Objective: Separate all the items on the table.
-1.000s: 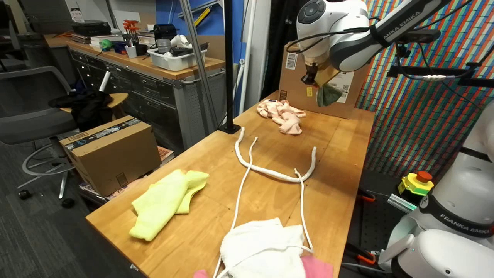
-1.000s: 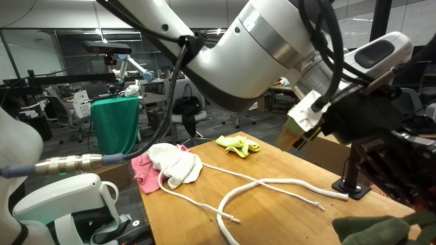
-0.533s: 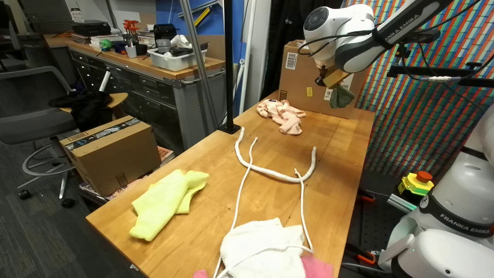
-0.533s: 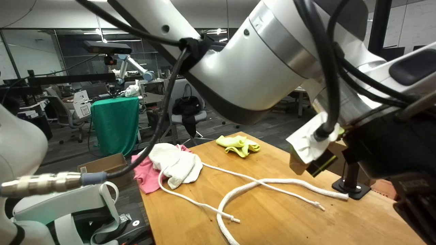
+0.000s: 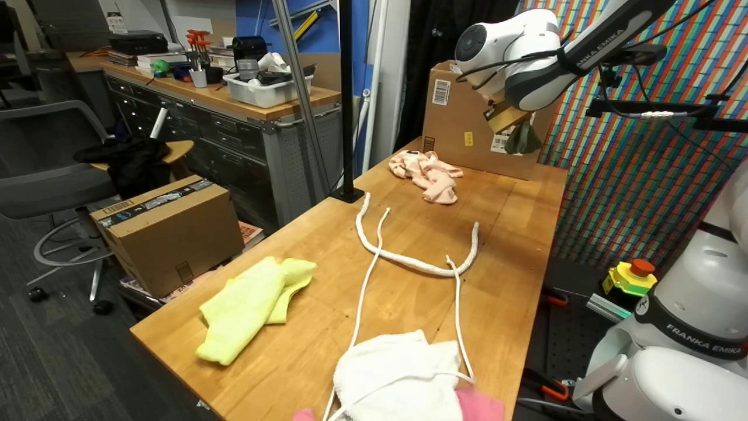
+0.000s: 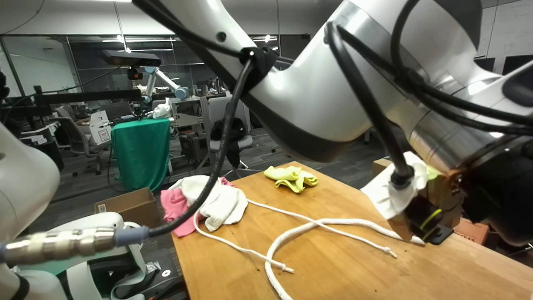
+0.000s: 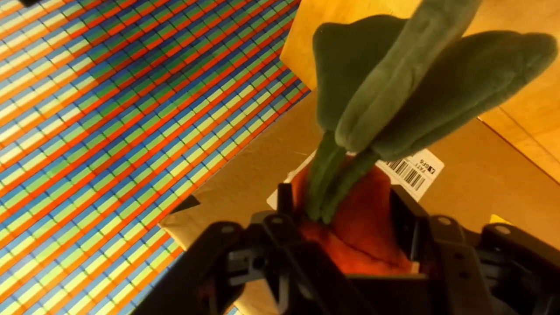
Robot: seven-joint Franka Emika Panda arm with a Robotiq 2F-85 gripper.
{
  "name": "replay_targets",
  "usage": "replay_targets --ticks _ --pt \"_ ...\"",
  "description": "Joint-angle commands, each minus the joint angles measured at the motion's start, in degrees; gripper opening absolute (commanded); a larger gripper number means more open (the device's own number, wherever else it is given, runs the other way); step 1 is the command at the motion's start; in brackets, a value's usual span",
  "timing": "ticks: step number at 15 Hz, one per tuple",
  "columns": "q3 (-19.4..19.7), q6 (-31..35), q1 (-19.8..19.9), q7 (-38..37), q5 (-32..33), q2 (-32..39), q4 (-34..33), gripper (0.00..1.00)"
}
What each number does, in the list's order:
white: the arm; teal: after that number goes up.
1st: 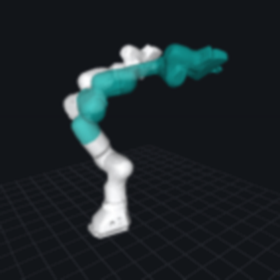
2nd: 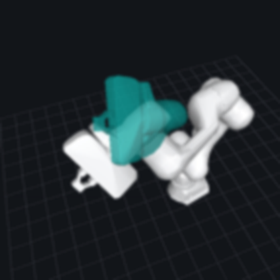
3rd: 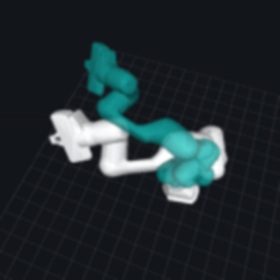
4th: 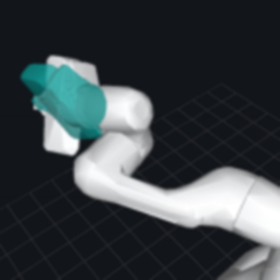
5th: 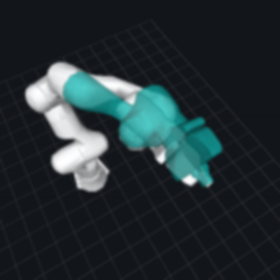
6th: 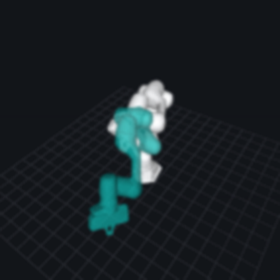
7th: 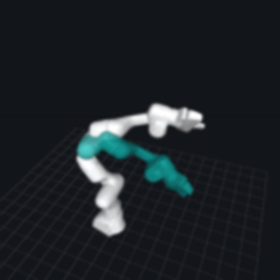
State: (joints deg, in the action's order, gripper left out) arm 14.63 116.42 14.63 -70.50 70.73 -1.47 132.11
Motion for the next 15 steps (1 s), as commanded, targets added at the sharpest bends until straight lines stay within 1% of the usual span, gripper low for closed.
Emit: replay_targets --ticks 1,2,3,5,9,11,15 --pt "-0.4 -3.2 -0.3 -1.7 1.2 1.9 -1.9 0.89" --pt "-0.4 -3.6 -0.4 -1.6 0.9 2.2 -2.1 0.95" --pt "-0.4 -3.4 -0.4 -1.5 0.8 2.3 -2.0 0.99" --pt "-0.5 -2.6 -0.5 -0.4 -0.1 2.1 -1.8 1.00" --pt "-1.9 3.0 -1.9 4.1 -3.9 -0.5 0.7 1.00" --pt "-3.3 7.0 -3.2 6.7 -6.0 -1.9 2.5 1.00" --pt "-6.6 12.6 -6.7 12.1 -11.3 -4.9 5.8 1.00"
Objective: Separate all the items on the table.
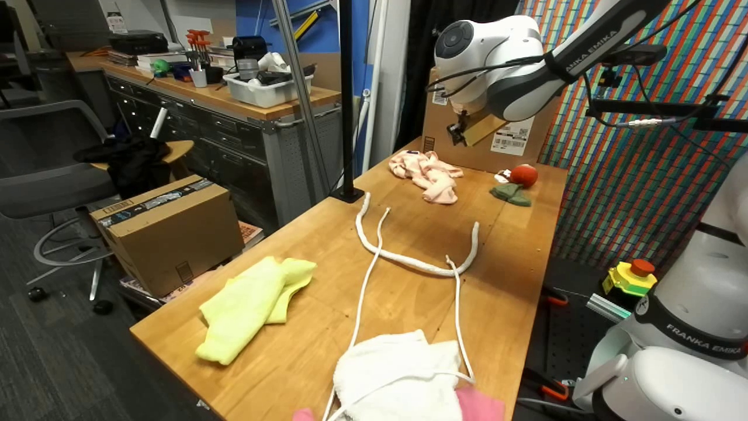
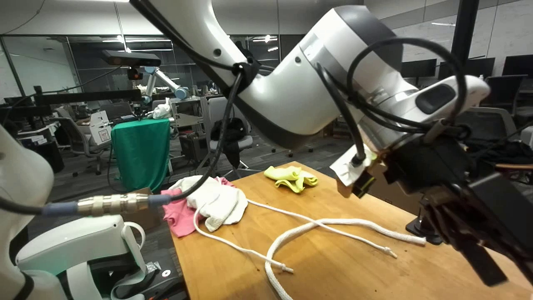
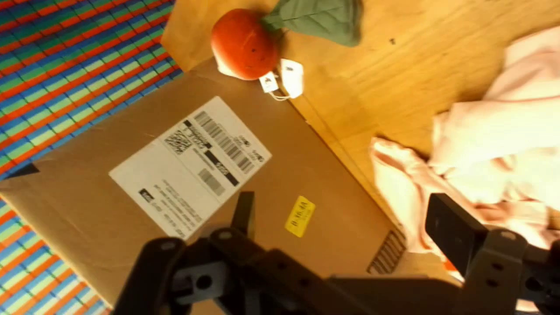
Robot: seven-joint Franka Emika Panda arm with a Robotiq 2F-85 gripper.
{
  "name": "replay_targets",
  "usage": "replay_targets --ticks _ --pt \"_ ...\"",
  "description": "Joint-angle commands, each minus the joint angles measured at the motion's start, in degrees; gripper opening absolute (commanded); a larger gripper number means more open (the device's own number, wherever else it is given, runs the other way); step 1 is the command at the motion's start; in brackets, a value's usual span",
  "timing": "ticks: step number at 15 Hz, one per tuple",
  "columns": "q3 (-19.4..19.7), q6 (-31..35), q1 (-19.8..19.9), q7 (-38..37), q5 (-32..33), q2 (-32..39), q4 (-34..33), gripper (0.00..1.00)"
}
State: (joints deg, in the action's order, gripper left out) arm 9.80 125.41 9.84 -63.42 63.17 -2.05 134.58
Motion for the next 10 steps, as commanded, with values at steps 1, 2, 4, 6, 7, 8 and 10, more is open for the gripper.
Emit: replay_targets --ticks 1,2,4,6,7,8,10 --pt "-2.6 4.8 -2.9 6.4 -5.7 -5.0 4.2 1.00" --pt "-3.4 5.9 -3.8 8.3 -7.4 -5.7 5.0 1.00" --pt "-5.1 8.3 -5.6 11.6 -10.8 -6.9 6.6 1.00" --pt "-6.7 10.4 -7.4 15.8 -14.8 -8.1 8.4 1.00" --pt "-7.4 11.6 -8.2 17.9 -17.0 -8.5 9.3 1.00" --pt "-8.1 12.4 -9.0 20.4 -18.9 -8.9 10.2 1.00" --pt "-9.3 14.1 -10.4 25.9 -24.0 -9.5 12.0 1.00"
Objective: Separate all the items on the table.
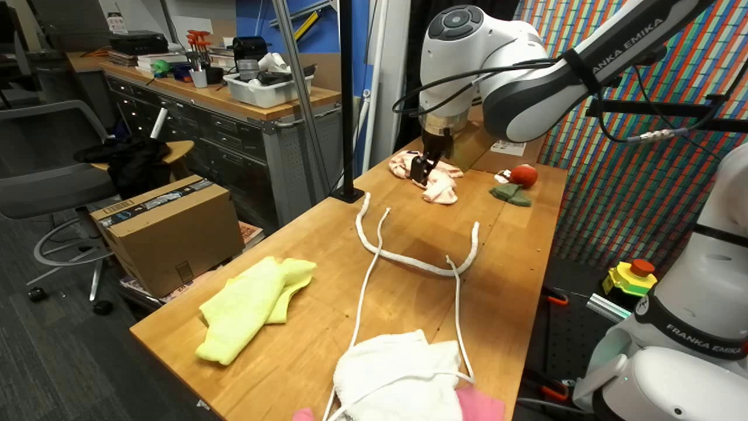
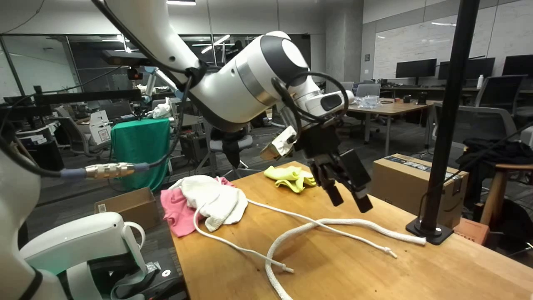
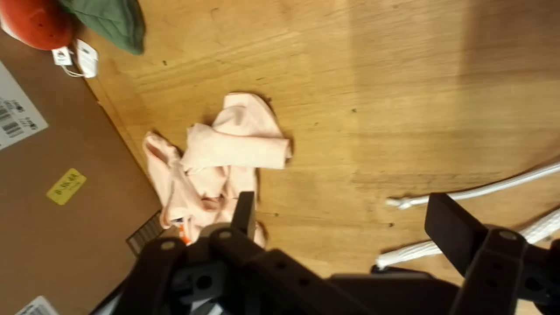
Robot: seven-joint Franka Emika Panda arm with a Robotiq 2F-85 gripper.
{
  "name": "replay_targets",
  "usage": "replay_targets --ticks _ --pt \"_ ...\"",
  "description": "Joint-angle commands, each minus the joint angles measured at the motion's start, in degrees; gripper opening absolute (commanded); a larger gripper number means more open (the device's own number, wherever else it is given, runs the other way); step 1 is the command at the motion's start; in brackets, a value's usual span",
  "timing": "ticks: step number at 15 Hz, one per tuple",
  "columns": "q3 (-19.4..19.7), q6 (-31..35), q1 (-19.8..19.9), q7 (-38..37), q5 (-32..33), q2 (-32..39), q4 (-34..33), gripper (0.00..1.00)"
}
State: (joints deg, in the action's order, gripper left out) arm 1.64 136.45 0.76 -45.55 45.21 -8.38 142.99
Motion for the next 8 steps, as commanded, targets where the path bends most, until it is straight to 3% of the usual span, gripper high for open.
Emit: replay_targets --ticks 1,8 --pt "-1.7 3.9 -1.8 10.9 -8.2 -3.0 4.3 1.00" --pt "-4.6 3.9 -5.8 36.5 -28.5 -2.6 8.6 1.00"
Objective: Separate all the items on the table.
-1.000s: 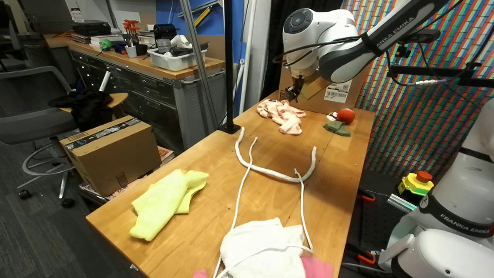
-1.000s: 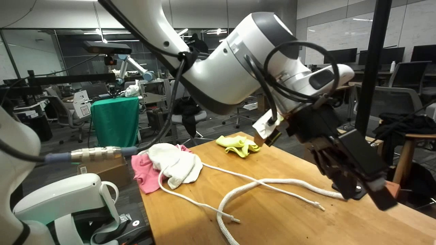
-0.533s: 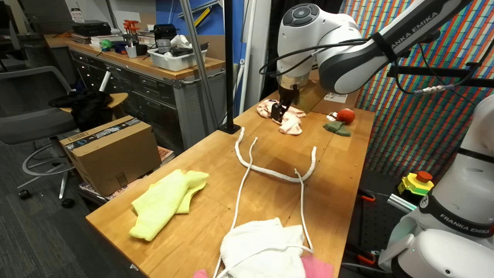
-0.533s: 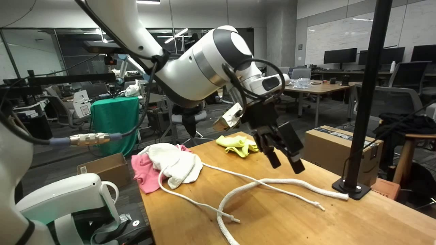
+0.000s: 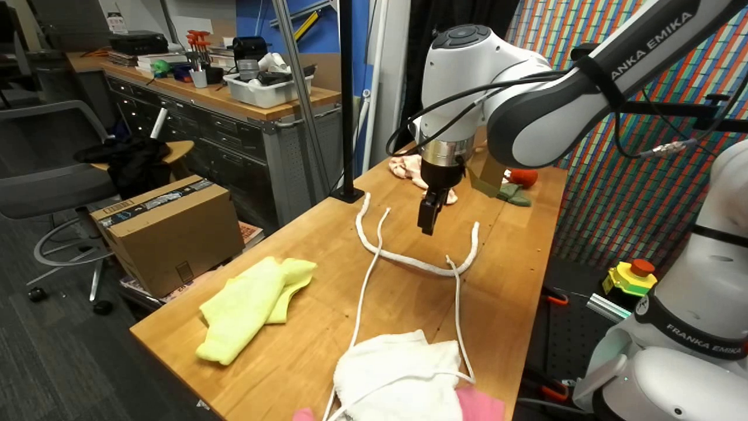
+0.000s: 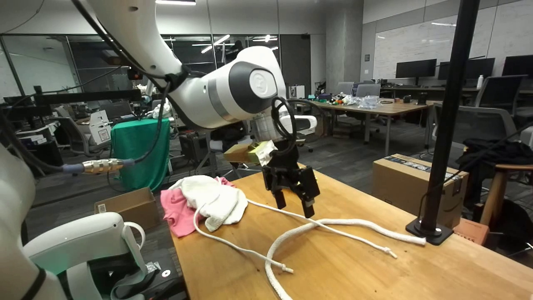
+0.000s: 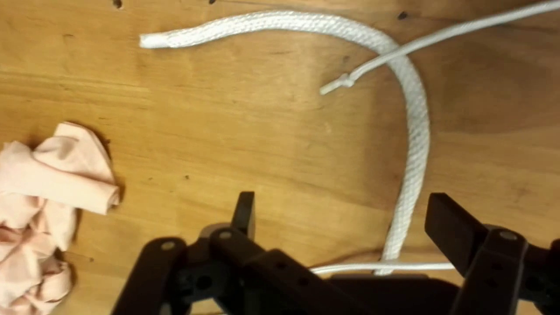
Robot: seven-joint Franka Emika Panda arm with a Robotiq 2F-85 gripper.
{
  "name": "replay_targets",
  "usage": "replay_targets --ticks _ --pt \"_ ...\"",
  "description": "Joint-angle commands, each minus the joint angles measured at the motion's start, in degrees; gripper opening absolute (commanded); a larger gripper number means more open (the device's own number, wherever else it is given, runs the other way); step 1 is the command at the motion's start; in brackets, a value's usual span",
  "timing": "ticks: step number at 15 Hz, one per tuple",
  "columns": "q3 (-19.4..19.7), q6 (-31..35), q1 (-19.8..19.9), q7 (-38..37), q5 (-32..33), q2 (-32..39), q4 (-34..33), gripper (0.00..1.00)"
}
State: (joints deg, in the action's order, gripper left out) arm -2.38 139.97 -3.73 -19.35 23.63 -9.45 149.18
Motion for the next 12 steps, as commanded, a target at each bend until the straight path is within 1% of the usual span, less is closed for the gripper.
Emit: replay_targets --ticks 1,3,5,6,9,12 --pt "-0.8 0.2 -1.9 14.0 -9.5 -1.3 2.8 1.00" --pt "-0.8 -0.6 -3.3 21.9 -14.8 -0.9 3.2 1.00" --pt "-0.9 -1.3 -4.5 29.0 -18.7 -0.4 3.2 1.00" --pt "-1.0 -1.5 -4.9 31.3 -19.8 0.0 3.0 1.00" --pt "-1.3 -1.7 -5.4 35.9 -21.4 1.1 2.4 1.00" --pt "-1.9 1.9 -5.1 34.9 -19.9 3.0 1.9 1.00"
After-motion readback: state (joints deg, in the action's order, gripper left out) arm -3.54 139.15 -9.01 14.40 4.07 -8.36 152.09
